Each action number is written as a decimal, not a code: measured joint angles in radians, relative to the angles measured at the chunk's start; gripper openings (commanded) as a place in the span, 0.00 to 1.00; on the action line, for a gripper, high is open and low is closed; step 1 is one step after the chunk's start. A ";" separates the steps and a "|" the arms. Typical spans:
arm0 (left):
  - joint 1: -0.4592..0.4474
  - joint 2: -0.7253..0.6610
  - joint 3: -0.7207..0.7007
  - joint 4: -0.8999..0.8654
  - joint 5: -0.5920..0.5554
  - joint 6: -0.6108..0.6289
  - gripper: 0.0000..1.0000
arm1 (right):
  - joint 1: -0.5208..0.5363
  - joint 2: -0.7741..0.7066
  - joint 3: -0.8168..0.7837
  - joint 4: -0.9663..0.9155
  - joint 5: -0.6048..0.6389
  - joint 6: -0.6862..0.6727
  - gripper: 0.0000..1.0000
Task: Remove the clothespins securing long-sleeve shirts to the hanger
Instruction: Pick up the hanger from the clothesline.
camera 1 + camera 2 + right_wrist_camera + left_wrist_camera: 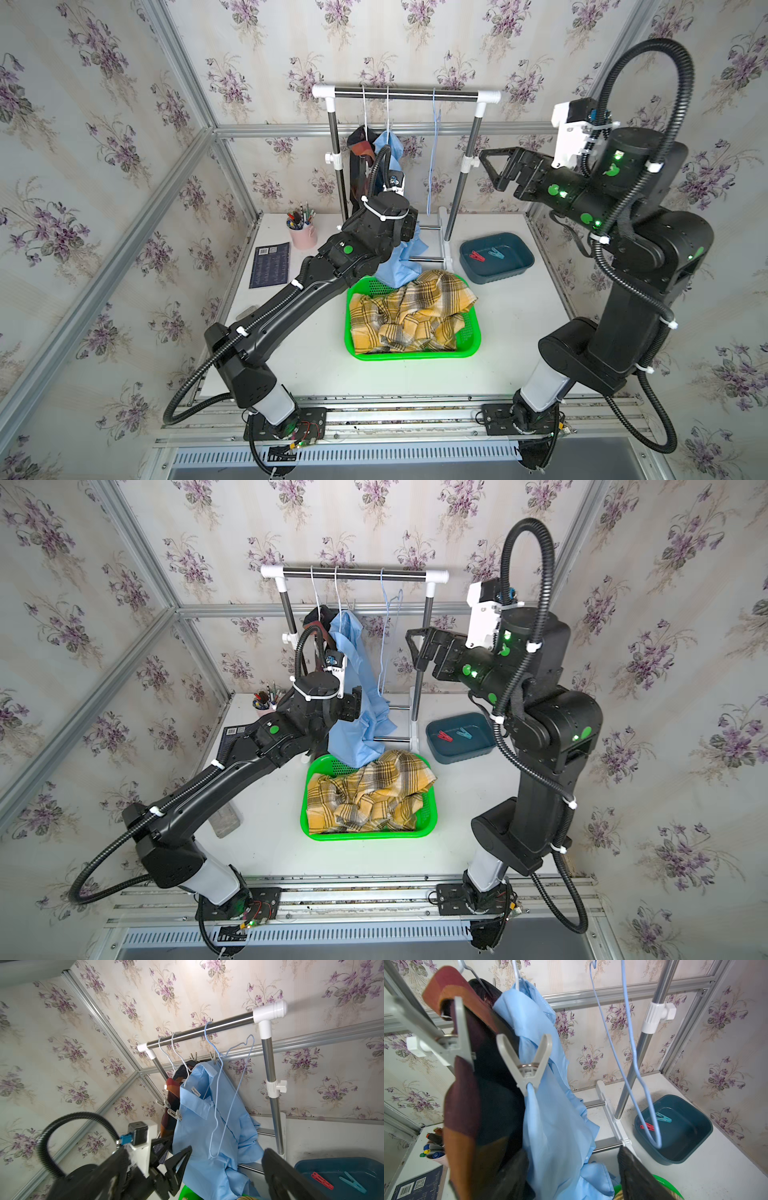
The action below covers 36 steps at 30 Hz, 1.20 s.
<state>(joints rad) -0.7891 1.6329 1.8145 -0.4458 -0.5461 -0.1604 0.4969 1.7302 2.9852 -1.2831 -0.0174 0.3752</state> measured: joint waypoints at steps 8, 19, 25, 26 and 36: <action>0.050 0.051 0.032 -0.006 0.032 -0.008 0.69 | 0.000 -0.095 0.000 0.178 -0.027 -0.008 1.00; 0.069 0.058 0.029 -0.005 0.080 -0.007 0.63 | -0.039 -0.011 -0.161 0.254 -0.141 -0.117 1.00; 0.070 0.061 0.024 -0.005 0.101 -0.006 0.64 | -0.052 -0.274 -0.712 0.364 -0.103 -0.205 1.00; 0.070 0.061 0.022 -0.003 0.103 -0.006 0.63 | -0.053 -0.353 -0.863 0.418 -0.084 -0.222 1.00; 0.073 0.063 0.018 -0.003 0.107 0.003 0.37 | -0.055 -0.642 -1.498 0.668 -0.024 -0.269 1.00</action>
<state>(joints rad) -0.7158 1.6958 1.8324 -0.4484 -0.4389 -0.1574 0.4419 1.0882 1.4868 -0.6155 -0.0418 0.1062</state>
